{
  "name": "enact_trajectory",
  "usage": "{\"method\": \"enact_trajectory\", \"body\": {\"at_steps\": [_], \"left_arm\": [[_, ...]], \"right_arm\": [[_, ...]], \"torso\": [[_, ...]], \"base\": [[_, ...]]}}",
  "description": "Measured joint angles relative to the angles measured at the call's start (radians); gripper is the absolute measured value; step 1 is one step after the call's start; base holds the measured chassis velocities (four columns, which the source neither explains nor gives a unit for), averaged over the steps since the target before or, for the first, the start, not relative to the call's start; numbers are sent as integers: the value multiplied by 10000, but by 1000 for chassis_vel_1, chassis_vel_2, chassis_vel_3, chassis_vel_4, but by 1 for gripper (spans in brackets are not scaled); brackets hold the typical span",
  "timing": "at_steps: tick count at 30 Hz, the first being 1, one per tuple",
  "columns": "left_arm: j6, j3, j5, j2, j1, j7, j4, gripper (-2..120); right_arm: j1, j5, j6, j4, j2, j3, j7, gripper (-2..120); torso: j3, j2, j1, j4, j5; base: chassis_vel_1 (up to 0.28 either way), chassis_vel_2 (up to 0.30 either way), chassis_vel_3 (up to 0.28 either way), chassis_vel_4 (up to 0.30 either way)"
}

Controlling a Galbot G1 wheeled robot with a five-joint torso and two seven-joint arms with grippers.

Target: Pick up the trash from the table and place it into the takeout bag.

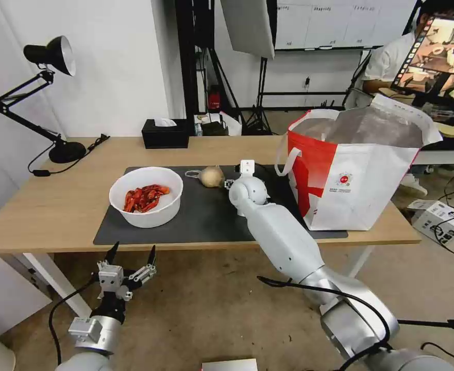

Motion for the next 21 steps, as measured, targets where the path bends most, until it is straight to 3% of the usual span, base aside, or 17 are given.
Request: {"method": "enact_trajectory", "body": {"at_steps": [3,21], "left_arm": [[0,19,-1,-4,-1,0,8,100],[-10,96,-4,-1,-92,-1,93,100]], "right_arm": [[-50,-2,39,60,9,6,-5,68],[-156,-288,642,88,6,-86,-183,6]], "torso": [[0,0,0,1,0],[0,-1,0,0,0]], "base": [[0,0,0,0],[0,0,0,0]]}}
